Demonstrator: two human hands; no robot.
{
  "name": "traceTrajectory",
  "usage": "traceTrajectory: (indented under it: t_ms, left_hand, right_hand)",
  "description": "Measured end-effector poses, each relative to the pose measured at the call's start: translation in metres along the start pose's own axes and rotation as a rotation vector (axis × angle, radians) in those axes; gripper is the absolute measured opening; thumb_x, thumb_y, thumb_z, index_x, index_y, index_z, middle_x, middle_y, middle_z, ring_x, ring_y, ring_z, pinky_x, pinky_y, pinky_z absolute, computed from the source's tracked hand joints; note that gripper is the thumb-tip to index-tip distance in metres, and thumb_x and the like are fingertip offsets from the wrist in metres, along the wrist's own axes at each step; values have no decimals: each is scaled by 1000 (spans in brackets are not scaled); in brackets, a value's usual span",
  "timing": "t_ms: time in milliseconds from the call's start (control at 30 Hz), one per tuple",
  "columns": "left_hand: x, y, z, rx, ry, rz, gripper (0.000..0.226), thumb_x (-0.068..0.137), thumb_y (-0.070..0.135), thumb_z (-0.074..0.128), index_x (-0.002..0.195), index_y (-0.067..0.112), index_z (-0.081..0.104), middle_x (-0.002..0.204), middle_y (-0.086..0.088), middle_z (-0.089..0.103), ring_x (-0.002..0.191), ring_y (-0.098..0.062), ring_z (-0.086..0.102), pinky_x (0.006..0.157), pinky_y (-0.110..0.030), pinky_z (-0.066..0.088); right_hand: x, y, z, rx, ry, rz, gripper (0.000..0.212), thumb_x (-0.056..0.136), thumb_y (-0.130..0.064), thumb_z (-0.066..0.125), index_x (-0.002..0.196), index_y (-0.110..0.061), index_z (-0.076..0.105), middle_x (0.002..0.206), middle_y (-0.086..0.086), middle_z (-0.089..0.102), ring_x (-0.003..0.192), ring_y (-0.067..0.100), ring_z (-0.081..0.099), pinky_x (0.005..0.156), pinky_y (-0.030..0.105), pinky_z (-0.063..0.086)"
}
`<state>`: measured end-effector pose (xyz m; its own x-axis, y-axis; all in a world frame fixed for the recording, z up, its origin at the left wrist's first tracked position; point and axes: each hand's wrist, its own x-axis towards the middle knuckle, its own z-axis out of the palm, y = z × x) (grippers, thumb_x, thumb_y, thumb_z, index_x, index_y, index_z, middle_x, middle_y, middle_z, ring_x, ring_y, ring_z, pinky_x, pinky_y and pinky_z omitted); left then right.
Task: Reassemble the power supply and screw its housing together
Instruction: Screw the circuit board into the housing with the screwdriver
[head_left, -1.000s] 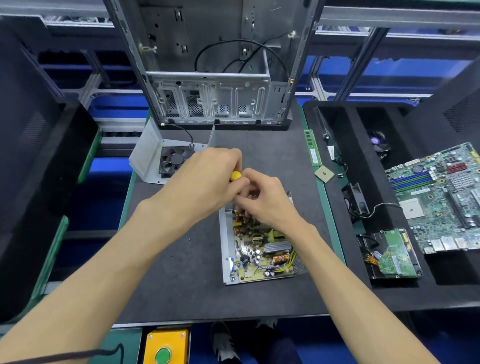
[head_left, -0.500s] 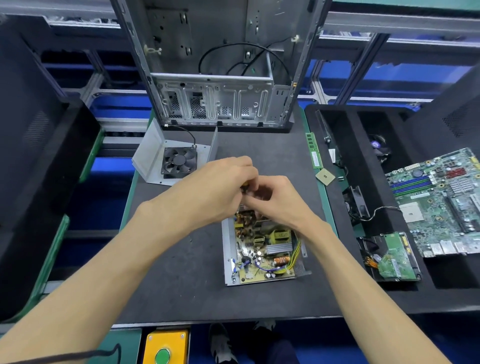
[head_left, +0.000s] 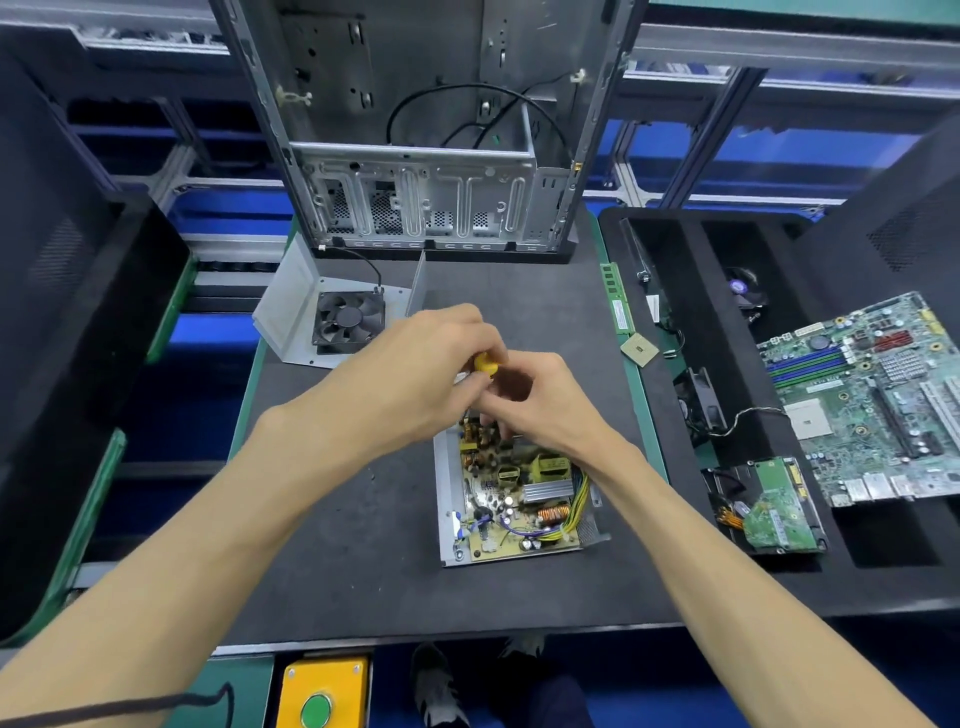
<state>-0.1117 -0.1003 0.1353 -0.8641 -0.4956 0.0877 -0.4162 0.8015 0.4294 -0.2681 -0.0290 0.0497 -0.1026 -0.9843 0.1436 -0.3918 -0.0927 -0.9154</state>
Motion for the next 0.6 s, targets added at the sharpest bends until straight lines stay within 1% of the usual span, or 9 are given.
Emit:
traceTrajectory:
  t_ms: [67, 133, 200, 267, 333, 400, 500, 567, 600]
  left_hand:
    - [0, -1, 2, 2, -19, 23, 26, 94, 10, 59, 116, 17, 70, 110, 1, 64, 103, -21, 62, 89, -42, 48]
    - [-1, -2, 3, -11, -21, 21, 30, 92, 4, 56, 117, 16, 70, 111, 1, 65, 103, -21, 62, 90, -42, 48]
    - [-2, -5, 3, -28, 1, 11, 30, 90, 4, 56, 114, 16, 70, 109, 3, 66, 101, -20, 63, 88, -42, 50]
    - [-3, -6, 5, -32, 38, -5, 24, 90, 10, 60, 110, 18, 71, 104, 5, 65, 96, -19, 63, 84, -43, 52]
    - [-4, -5, 8, -17, 93, -41, 15, 92, 27, 64, 103, 22, 72, 98, 7, 62, 88, -18, 61, 80, -42, 53]
    - [-3, -4, 10, -2, 158, -95, 21, 92, 41, 64, 94, 22, 73, 92, 6, 57, 81, -19, 59, 76, -40, 51]
    - [1, -2, 10, 34, 203, -252, 28, 89, 47, 66, 87, 19, 66, 82, 3, 60, 80, -24, 61, 75, -42, 52]
    - [1, -1, 7, 37, 168, -334, 34, 87, 51, 65, 82, 18, 63, 74, 0, 66, 79, -26, 63, 74, -43, 53]
    - [1, -1, 6, 31, 146, -331, 33, 88, 50, 65, 81, 17, 63, 73, -1, 67, 79, -27, 64, 73, -42, 53]
  right_hand:
    - [0, 0, 0, 27, -11, 0, 37, 92, -22, 68, 81, -57, 67, 62, -3, 67, 50, 8, 59, 57, 20, 48]
    - [0, -1, -1, 52, -8, 8, 34, 94, -21, 68, 79, -52, 66, 63, -2, 67, 49, 12, 59, 56, 20, 48]
    - [1, -1, -1, 66, 1, 20, 32, 93, -21, 68, 77, -48, 66, 64, -3, 67, 48, 13, 58, 56, 21, 47]
    - [2, -1, -1, 66, 0, 27, 32, 93, -19, 67, 76, -46, 67, 65, -2, 68, 47, 11, 58, 54, 19, 46]
    - [2, -2, -1, 54, -3, 28, 31, 93, -20, 66, 75, -45, 69, 64, -3, 68, 45, 10, 58, 51, 18, 46]
    - [2, -3, -1, 47, 5, 27, 25, 90, -30, 67, 72, -47, 70, 61, -1, 67, 44, 10, 56, 49, 22, 45]
    - [2, -3, 0, 47, 22, 26, 15, 86, -44, 69, 72, -49, 72, 57, 14, 56, 46, 14, 47, 48, 32, 41]
    - [2, -5, -1, 74, 20, 44, 8, 84, -44, 70, 76, -44, 74, 61, 21, 52, 45, 18, 46, 48, 30, 40]
    - [2, -5, -1, 83, 17, 49, 7, 83, -43, 71, 80, -37, 75, 61, 20, 52, 44, 19, 47, 47, 28, 41]
